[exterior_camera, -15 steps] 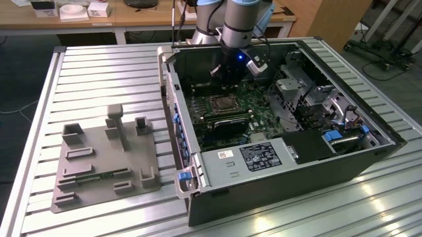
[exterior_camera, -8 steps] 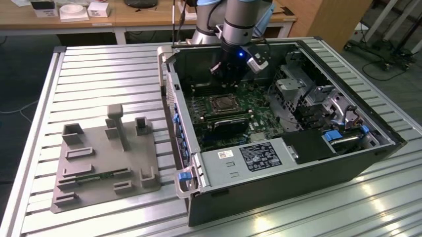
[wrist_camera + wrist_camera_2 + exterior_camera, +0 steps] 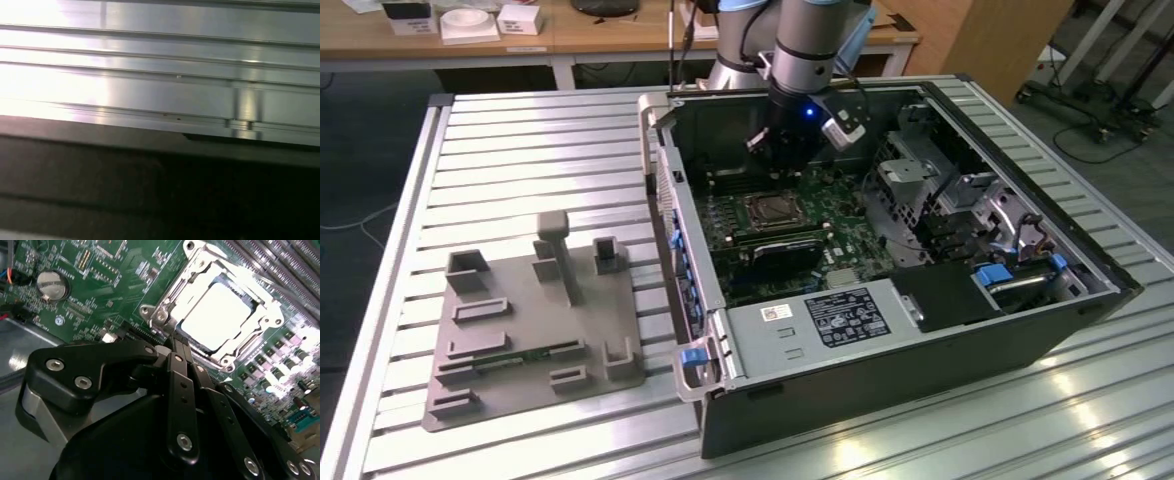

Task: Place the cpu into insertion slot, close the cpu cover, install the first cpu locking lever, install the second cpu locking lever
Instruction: 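Install the first cpu locking lever, then install the second cpu locking lever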

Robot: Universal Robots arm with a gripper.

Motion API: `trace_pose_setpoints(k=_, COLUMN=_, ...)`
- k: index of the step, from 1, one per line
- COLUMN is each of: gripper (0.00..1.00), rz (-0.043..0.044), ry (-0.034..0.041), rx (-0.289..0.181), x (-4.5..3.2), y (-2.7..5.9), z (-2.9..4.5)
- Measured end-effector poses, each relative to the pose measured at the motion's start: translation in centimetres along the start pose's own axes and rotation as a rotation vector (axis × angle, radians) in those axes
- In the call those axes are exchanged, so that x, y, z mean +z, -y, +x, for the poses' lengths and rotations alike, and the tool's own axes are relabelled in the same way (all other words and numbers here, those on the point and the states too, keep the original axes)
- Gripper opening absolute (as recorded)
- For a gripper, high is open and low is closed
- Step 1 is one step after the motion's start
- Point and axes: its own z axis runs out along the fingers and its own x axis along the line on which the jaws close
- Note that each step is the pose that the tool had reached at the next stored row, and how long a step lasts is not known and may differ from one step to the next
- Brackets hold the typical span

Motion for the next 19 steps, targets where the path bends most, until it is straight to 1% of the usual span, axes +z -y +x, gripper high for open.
trace_pose_setpoints(k=4, gripper=0.10, rz=0.0000, ry=0.0000, rx=0.001, x=0.00, y=0.68, z=0.06)
trace_pose_setpoints(k=9, gripper=0.10, rz=0.0000, ry=0.0000, rx=0.001, x=0.00, y=1.09, z=0.04)
trace_pose_setpoints(k=19, gripper=0.10, rz=-0.0001, ry=0.0000, rx=0.002, x=-0.01, y=0.99, z=-0.05)
